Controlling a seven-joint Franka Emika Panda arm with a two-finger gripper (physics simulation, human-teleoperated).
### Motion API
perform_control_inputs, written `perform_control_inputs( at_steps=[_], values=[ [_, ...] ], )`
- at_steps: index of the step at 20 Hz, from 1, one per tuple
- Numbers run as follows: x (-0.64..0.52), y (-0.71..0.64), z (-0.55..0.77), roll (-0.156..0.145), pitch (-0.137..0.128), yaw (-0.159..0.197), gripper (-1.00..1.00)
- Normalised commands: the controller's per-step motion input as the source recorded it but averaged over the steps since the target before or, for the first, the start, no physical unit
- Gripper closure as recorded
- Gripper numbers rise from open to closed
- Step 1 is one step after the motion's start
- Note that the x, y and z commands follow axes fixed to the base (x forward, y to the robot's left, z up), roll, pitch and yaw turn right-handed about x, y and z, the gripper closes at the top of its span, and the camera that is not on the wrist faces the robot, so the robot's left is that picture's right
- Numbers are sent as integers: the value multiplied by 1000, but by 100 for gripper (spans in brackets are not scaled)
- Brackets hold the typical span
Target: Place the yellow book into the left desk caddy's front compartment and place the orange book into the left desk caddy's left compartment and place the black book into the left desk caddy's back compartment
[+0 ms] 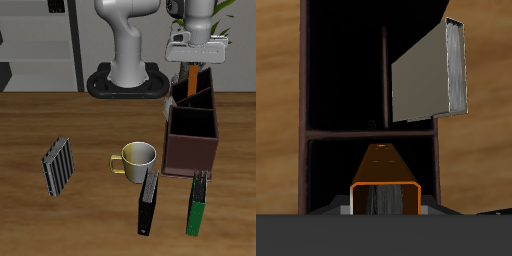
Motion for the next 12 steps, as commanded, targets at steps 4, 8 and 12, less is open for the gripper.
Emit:
perform_control_inputs(
  at_steps=[4,8,12],
  values=[
    [-16,83,-207,28,49,15,100],
    [23,87,-300,22,61,22,100],
    [87,16,-182,20,66,-5,100]
  ],
)
